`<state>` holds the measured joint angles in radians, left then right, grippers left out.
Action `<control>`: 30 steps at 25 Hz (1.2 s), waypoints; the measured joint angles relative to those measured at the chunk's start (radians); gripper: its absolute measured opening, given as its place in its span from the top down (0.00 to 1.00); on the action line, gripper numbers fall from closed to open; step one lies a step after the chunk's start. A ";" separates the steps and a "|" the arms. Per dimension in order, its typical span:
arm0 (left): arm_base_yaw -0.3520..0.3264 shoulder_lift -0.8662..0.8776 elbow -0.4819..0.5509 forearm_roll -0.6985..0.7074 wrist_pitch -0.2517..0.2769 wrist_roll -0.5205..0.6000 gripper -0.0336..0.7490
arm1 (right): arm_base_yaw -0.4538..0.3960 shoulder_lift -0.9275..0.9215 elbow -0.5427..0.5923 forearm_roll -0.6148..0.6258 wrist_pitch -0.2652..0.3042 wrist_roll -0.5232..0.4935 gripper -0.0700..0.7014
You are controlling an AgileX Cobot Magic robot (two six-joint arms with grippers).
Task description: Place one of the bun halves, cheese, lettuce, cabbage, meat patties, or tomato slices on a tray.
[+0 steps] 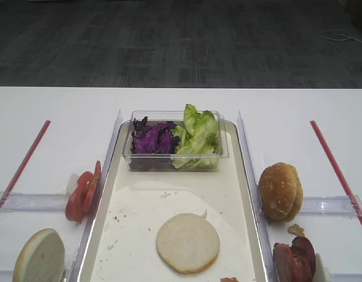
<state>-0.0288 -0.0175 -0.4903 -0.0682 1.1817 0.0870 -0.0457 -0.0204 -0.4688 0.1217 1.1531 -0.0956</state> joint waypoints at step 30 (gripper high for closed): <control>0.002 0.000 0.000 0.000 0.004 -0.030 0.46 | 0.000 0.000 0.000 0.000 0.000 0.000 0.30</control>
<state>-0.0272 -0.0179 -0.4903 -0.0682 1.1855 0.0572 -0.0457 -0.0204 -0.4688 0.1217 1.1531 -0.0956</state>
